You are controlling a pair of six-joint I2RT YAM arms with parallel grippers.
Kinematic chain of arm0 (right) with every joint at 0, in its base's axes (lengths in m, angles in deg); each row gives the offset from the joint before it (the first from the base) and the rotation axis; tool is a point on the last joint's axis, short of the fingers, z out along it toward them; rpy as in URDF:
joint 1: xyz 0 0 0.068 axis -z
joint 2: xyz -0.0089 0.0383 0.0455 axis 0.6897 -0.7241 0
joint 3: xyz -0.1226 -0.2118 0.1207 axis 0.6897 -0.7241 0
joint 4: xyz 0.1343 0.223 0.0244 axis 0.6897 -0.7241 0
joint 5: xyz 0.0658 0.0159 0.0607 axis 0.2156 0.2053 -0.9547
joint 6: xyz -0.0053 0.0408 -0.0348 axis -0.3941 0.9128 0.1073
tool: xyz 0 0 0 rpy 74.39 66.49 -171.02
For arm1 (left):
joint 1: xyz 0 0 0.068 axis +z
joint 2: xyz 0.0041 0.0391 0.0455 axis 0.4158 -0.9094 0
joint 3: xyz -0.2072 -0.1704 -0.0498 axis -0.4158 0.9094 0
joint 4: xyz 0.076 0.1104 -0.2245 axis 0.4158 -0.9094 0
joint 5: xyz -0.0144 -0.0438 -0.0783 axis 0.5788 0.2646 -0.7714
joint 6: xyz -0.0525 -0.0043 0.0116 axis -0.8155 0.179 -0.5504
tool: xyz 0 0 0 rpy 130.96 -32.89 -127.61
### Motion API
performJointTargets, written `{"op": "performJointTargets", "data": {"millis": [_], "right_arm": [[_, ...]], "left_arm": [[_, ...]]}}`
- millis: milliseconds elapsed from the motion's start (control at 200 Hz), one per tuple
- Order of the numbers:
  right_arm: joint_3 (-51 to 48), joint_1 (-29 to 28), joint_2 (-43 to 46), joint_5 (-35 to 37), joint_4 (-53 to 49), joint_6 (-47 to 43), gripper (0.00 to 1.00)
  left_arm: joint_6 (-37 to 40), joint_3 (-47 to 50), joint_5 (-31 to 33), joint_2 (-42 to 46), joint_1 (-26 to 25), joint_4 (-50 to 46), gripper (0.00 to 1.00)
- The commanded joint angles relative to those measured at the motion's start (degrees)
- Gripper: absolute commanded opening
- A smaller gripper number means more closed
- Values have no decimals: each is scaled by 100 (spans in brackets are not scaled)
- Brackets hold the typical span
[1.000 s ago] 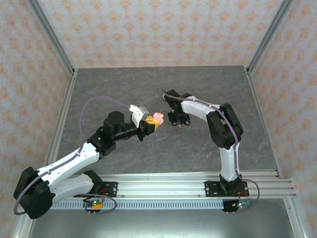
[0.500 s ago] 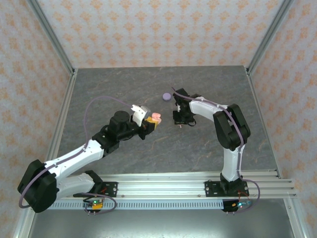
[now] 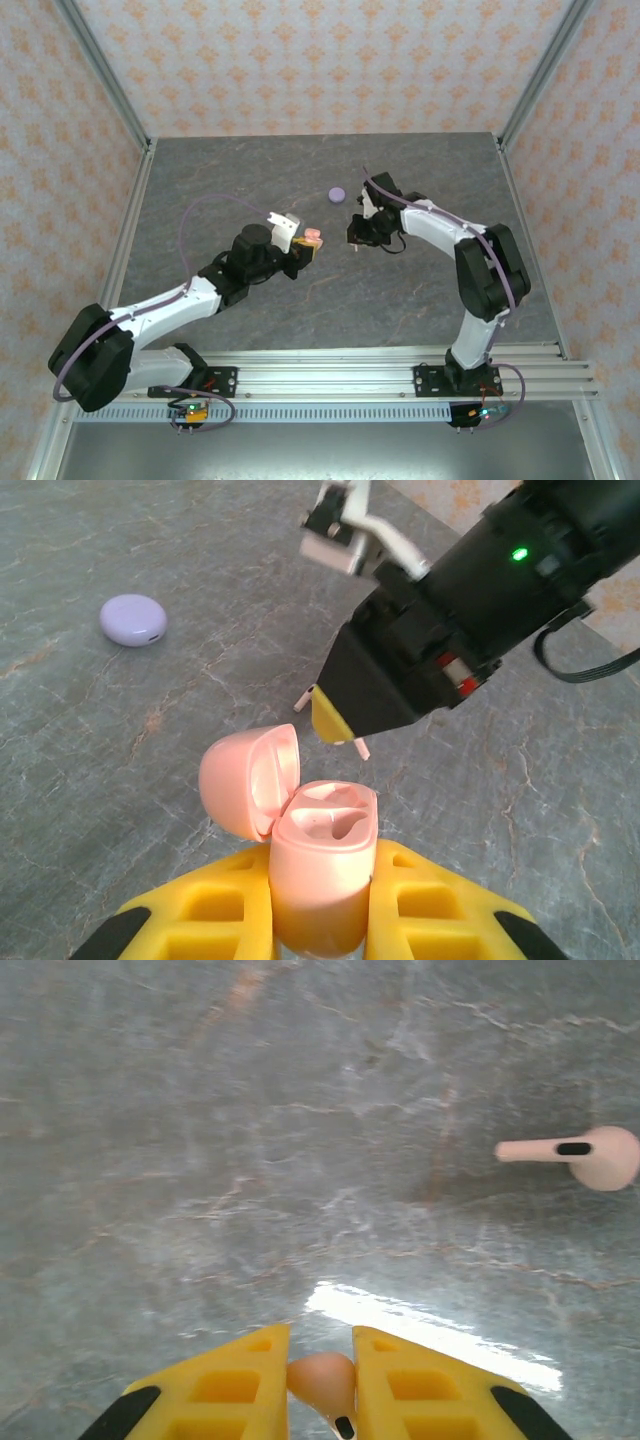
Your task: Insert wireless bluetooth earbuds into charging case
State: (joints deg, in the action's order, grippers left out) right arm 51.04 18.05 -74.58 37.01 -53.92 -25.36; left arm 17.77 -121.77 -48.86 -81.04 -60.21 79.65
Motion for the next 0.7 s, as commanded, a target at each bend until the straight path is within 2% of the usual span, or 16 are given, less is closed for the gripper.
{"op": "performJointTargets", "data": {"millis": [0,340,696], "right_arm": [[-135,29,391,-512,420,217,20],[-235,21,1106,-1197,935,509,20],[-98,-200,1717,-1269,1292,742,20]], "left_arm": [[-168,163,231,-93,-55,608,15],[-451,254,235,-424,-52,1124,15],[-891,477,-55,-658,-49,2197,15]]}}
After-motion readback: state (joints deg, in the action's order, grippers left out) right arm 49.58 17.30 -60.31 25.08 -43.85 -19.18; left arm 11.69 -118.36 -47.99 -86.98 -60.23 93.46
